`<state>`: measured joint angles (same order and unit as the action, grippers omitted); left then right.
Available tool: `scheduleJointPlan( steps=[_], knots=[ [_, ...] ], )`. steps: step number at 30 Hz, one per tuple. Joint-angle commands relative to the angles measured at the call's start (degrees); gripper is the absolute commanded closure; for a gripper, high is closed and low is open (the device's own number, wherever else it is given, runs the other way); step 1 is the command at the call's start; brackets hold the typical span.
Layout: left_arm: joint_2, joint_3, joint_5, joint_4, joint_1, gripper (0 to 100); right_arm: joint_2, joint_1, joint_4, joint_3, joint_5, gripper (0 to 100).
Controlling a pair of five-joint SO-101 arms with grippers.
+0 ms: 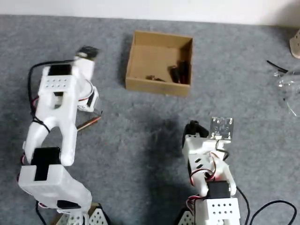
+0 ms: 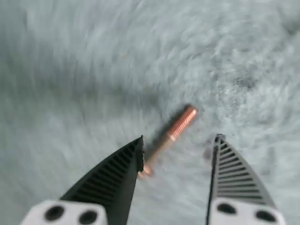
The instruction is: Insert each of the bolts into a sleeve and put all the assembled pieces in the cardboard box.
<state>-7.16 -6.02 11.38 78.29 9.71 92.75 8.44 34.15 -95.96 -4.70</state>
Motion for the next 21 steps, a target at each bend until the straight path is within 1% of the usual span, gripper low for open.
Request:
scheduleJointPlan(
  steps=[1,2,4,5,6,12,14,18,21],
  knots=[
    [0.0,2.9,-40.4,6.4,2.0,77,1.1,-0.7,-2.3,-1.5,2.5,99.3],
    [0.0,2.1,-47.6,6.2,1.5,77,1.1,-0.6,-2.3,-1.5,2.9,99.3],
    [0.0,0.6,-59.0,6.2,0.8,77,1.1,-0.6,-2.3,-1.5,3.2,99.3],
    [0.0,-0.3,-62.4,6.2,0.8,77,1.1,-0.6,-2.3,-1.5,3.2,99.3],
    [0.0,-1.3,-64.3,6.2,1.0,77,1.1,-0.6,-2.3,-1.5,3.2,99.3],
    [0.0,-4.4,-69.3,6.2,3.1,77,1.1,-0.6,-2.3,-1.5,3.3,99.3],
    [0.0,-6.0,-70.2,4.9,3.1,77,1.1,-0.6,-2.3,-1.5,3.3,99.3],
    [0.0,-10.1,-70.2,-1.6,4.4,77,1.1,-0.6,-2.3,-1.5,3.3,99.3],
    [0.0,-14.9,-70.3,-8.5,4.7,77,1.1,-0.6,-2.3,-1.5,3.3,99.3]
  ],
)
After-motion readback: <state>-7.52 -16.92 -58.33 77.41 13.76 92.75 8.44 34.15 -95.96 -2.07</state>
